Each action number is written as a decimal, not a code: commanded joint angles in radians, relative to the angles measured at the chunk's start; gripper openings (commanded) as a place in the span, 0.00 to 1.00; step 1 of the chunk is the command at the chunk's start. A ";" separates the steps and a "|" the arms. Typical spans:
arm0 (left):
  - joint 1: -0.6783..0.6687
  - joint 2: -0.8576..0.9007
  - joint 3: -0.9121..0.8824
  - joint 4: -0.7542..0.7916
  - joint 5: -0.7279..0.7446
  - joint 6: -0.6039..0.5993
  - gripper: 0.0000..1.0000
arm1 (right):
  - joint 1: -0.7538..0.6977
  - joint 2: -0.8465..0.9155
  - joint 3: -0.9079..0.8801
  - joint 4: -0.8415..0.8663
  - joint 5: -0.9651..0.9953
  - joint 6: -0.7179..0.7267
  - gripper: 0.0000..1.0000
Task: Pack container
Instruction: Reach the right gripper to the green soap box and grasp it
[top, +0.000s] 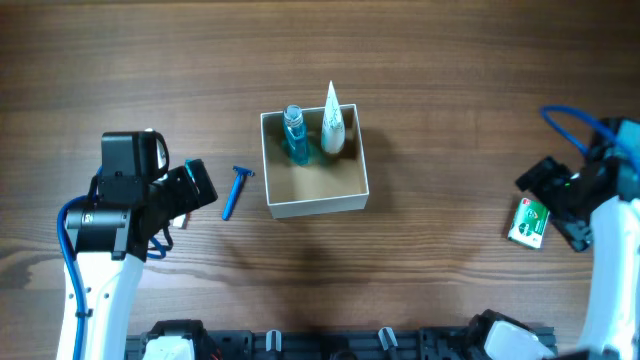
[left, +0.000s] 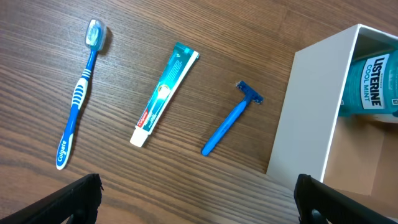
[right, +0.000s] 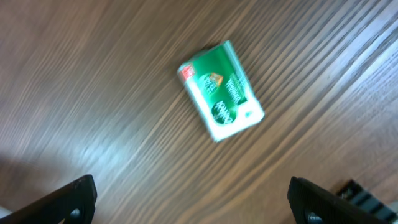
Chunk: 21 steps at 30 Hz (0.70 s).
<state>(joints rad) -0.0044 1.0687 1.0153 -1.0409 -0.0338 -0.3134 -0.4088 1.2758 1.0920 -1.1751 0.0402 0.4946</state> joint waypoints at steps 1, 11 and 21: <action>0.002 0.001 0.018 0.000 -0.020 -0.009 1.00 | -0.123 0.131 -0.002 0.066 -0.035 -0.142 1.00; 0.002 0.001 0.018 0.001 -0.020 -0.010 1.00 | -0.142 0.363 -0.006 0.157 -0.004 -0.260 1.00; 0.002 0.001 0.018 0.008 -0.020 -0.009 1.00 | -0.140 0.385 -0.209 0.397 -0.013 -0.287 1.00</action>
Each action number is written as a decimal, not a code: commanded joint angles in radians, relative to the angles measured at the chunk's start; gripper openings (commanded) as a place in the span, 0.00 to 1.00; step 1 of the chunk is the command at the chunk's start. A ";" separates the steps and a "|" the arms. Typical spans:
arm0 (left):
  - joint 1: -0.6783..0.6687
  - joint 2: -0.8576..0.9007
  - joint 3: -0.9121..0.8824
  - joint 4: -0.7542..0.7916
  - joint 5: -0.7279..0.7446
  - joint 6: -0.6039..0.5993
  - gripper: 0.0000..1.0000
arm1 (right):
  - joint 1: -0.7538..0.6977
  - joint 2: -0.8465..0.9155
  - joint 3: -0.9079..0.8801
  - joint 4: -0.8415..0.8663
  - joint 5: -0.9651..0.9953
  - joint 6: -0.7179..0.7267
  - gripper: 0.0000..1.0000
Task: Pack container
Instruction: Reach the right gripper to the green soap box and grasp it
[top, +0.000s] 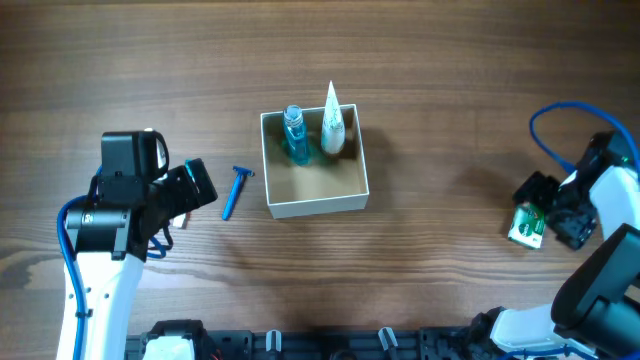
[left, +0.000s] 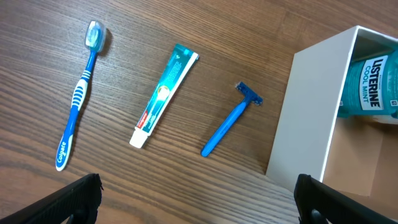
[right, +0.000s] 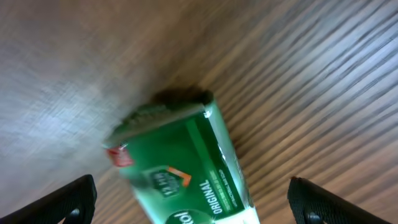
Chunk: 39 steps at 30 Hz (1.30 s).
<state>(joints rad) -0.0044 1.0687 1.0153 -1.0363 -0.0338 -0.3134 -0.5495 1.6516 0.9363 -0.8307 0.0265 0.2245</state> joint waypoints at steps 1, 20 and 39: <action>0.002 0.001 0.018 0.003 -0.020 -0.009 1.00 | 0.000 0.009 -0.072 0.077 0.001 -0.016 1.00; 0.002 0.001 0.018 0.003 -0.021 -0.009 1.00 | 0.000 0.009 -0.147 0.195 -0.037 -0.013 0.63; 0.002 0.001 0.018 0.003 -0.021 -0.009 1.00 | 0.032 -0.032 0.103 -0.025 -0.077 -0.050 0.18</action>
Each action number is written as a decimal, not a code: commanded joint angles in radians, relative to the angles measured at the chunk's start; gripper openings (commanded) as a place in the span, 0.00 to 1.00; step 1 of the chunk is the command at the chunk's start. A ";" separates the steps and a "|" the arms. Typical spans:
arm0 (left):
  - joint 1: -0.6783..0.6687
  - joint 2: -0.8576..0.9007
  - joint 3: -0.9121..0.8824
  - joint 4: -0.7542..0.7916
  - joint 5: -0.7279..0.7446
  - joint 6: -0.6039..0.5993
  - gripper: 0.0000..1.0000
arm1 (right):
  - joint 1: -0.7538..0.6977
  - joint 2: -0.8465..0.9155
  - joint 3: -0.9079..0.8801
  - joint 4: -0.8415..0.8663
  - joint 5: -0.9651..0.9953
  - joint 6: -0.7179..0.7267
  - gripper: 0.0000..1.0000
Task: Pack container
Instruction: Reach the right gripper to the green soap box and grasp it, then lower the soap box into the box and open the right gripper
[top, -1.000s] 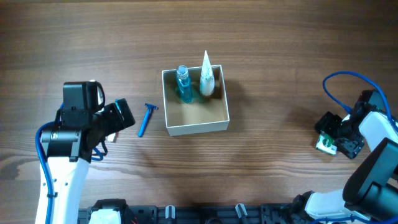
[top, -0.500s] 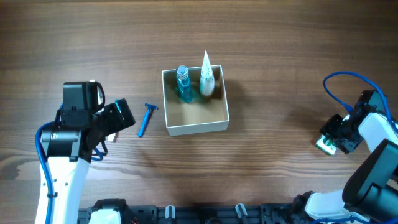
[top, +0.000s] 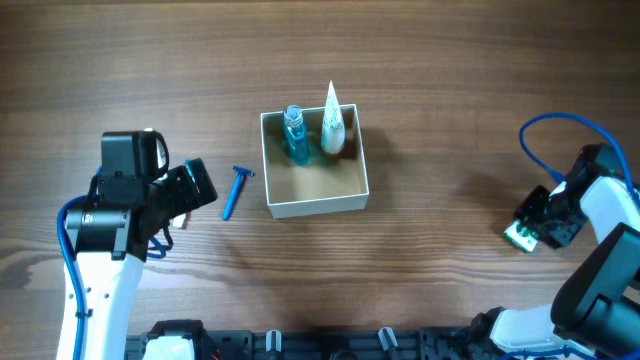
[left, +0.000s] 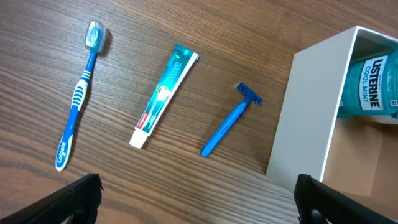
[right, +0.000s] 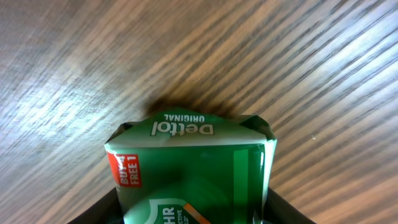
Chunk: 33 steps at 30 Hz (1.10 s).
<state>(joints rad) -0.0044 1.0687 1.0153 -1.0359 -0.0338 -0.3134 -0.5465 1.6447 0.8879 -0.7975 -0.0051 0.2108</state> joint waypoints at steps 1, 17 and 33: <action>0.002 0.001 0.018 0.003 -0.020 -0.009 1.00 | 0.047 -0.039 0.203 -0.088 -0.055 -0.059 0.16; 0.002 0.001 0.018 0.003 -0.020 -0.009 1.00 | 0.989 -0.246 0.563 -0.250 -0.167 -0.821 0.04; 0.002 0.001 0.018 0.003 -0.020 -0.009 1.00 | 1.223 0.000 0.563 -0.158 -0.169 -0.970 0.04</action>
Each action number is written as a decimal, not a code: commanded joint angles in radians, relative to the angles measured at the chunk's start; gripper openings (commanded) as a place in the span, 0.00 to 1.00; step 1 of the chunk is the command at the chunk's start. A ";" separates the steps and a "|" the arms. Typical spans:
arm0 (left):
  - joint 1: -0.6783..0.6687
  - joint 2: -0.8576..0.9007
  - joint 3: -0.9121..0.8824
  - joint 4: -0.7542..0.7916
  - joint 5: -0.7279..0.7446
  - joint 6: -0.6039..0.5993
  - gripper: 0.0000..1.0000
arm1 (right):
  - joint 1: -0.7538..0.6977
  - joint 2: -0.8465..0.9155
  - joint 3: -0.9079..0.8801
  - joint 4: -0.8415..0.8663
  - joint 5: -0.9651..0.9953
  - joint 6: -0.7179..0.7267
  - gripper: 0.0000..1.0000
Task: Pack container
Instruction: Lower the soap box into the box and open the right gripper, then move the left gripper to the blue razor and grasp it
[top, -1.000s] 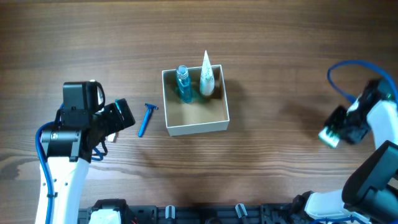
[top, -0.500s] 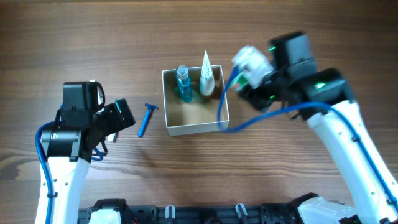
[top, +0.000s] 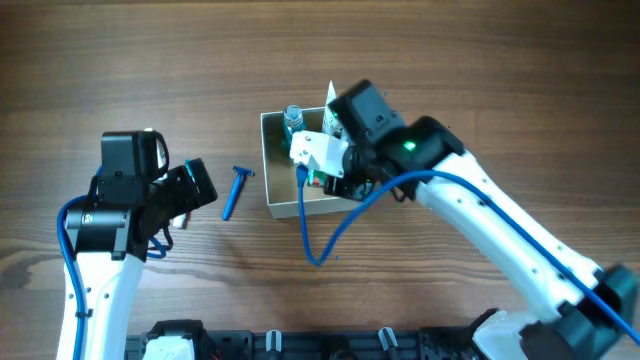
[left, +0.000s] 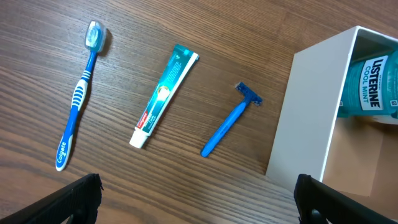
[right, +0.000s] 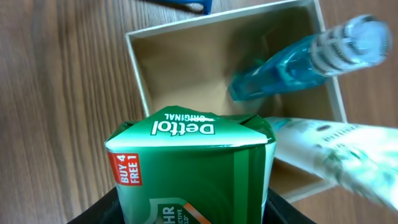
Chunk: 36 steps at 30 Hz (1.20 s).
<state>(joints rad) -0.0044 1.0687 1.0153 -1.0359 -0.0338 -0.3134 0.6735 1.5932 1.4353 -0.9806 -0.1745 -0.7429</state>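
The green Dettol soap pack sits between the fingers of my right gripper, which is shut on it. The pack hangs over the front left part of the white box. From overhead the right gripper covers much of the box. A blue mouthwash bottle and a white tube lean in the box's back. My left gripper is open over bare table, left of the box.
Left of the box lie a blue razor, a toothpaste tube and a blue toothbrush. The right arm's blue cable loops over the table in front of the box.
My right gripper, shut on the soap pack at the table's far right, now holds it over the box at the centre. The left arm has not moved.
The soap pack lay on the table at the right with my right gripper open above it. Then the gripper was close over the pack, then shut on it. Now the pack hangs over the box. The left gripper stayed open throughout.
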 joint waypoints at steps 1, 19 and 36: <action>0.002 0.001 0.018 0.003 -0.020 -0.009 1.00 | 0.002 0.072 0.016 0.037 0.001 -0.017 0.04; 0.002 0.001 0.018 0.002 -0.020 -0.009 1.00 | 0.007 0.114 0.019 0.075 0.000 0.130 0.84; -0.066 0.169 0.018 0.037 0.058 0.051 0.99 | -0.494 -0.291 -0.007 0.021 -0.016 0.836 1.00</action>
<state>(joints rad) -0.0414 1.1355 1.0172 -1.0080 -0.0040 -0.2890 0.2512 1.2594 1.4494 -0.9459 -0.0696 0.0303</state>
